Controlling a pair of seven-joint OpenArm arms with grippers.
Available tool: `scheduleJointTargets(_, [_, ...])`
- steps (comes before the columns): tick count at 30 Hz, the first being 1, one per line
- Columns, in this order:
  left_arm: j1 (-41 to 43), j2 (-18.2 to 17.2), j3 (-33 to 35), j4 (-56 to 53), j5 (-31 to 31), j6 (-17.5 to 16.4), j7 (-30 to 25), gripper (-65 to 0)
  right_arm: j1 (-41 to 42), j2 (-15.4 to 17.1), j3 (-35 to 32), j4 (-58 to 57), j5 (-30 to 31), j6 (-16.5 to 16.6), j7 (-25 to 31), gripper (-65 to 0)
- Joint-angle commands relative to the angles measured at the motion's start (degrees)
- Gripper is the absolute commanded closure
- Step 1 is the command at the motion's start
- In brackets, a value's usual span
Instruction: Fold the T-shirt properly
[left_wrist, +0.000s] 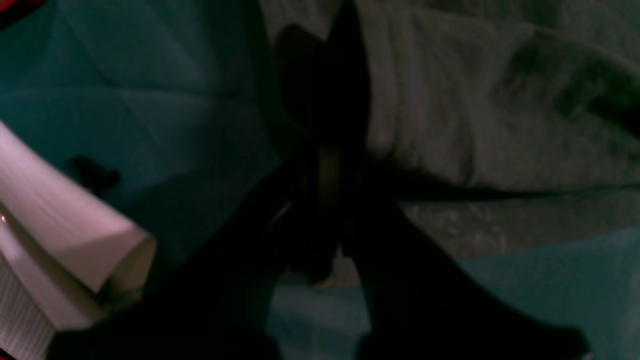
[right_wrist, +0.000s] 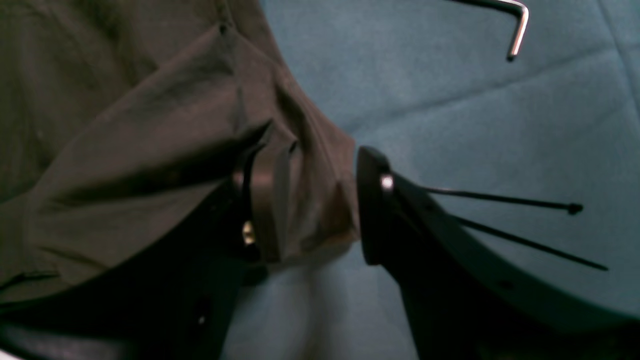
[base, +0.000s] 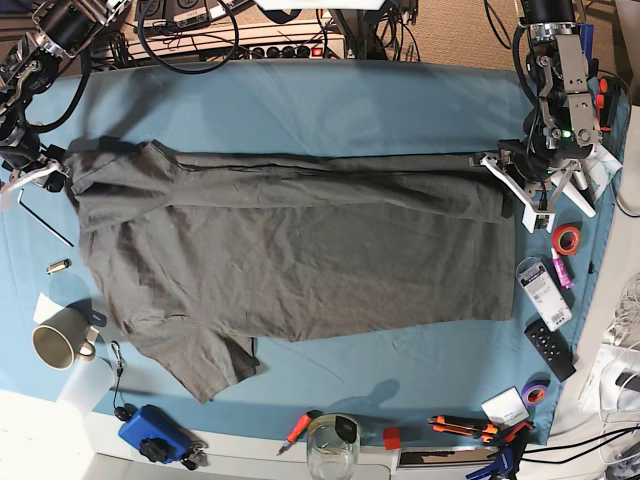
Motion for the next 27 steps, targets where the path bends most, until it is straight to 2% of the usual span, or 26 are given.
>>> scheduleJointTargets(1, [0.15,-0.46,-0.07,0.26,0.28,-0.24,1.49,0.0,0.59,1.62,0.42,0.9,0.46,0.15,1.27,-22.8])
scheduleJointTargets(8, [0.17,-0.46,-0.07,0.26,0.28,-0.22,1.49,0.0,0.66,1.66,0.42,0.9,-5.4,-1.18,4.76,-22.8])
scheduleJointTargets(14, [0.15,-0.46,-0.07,0.26,0.28,-0.24,1.51,0.0,0.72,1.92,0.42,0.57,-5.49,-1.14,3.85,-22.8])
scheduleJointTargets(18, [0.17,-0.46,-0.07,0.26,0.28,-0.24,1.49,0.0,2.8,4.0,0.42,-3.43,-5.2,-1.14,3.23,-22.8])
scheduleJointTargets(20, [0.15,-0.46,-0.07,0.26,0.28,-0.22,1.49,0.0,4.5,6.01,0.04,-6.71,-2.91,-1.09,0.85,-22.9])
scheduleJointTargets(24, [0.17,-0.46,-0.07,0.26,0.28,-0.24,1.49,0.0,7.06,10.51,-2.89,-14.78,3.43,1.6,-4.66,-23.0])
scheduleJointTargets(27, [0.15,-0.46,-0.07,0.26,0.28,-0.22,1.49,0.0,7.43,12.55,-5.51,-19.3,9.27,2.8,-6.58,-23.0])
